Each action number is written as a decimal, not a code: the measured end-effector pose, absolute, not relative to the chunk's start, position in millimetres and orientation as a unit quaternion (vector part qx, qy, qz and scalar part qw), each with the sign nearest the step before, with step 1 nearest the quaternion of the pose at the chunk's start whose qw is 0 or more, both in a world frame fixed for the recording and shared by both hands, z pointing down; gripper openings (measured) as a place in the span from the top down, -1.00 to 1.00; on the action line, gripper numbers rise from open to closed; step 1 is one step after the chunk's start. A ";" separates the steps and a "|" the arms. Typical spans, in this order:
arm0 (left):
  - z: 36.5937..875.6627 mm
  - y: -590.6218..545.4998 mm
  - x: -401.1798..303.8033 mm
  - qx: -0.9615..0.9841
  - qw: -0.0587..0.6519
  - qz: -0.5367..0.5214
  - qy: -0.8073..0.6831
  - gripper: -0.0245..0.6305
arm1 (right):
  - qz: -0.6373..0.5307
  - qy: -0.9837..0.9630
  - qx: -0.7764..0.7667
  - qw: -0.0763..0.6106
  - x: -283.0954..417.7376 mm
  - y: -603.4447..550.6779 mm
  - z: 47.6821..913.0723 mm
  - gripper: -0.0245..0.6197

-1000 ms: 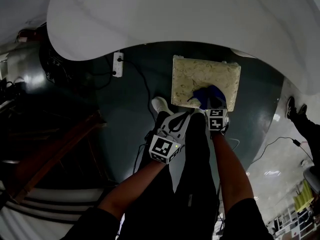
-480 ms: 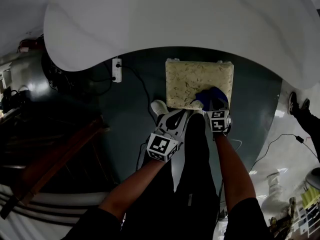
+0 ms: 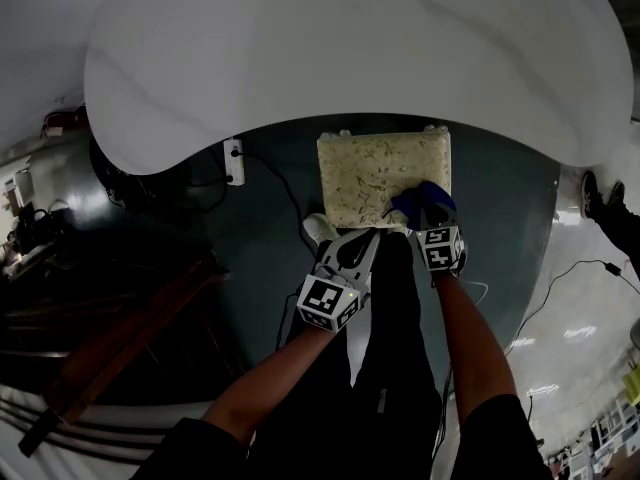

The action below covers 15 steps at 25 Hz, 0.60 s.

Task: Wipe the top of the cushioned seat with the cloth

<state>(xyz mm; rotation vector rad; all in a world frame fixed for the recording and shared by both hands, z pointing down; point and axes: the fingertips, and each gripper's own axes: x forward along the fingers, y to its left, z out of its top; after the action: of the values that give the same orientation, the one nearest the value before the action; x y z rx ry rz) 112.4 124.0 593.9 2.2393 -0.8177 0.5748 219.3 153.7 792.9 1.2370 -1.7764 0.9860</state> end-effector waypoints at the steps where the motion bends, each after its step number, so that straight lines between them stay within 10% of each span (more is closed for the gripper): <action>1: 594.5 123.0 115.3 0.857 0.346 0.217 -0.315 0.88 | 0.387 -0.691 0.486 0.370 222.8 154.7 793.2 0.70; 15: 587.7 114.7 138.3 0.867 0.337 0.206 -0.304 0.88 | 0.429 -0.655 0.489 0.383 285.8 168.3 803.6 0.70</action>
<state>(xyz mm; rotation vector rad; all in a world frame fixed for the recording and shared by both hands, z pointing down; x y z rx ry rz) 138.3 114.7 587.7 2.2601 -0.7926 0.5366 285.8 168.3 803.6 1.2477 -1.6711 1.0940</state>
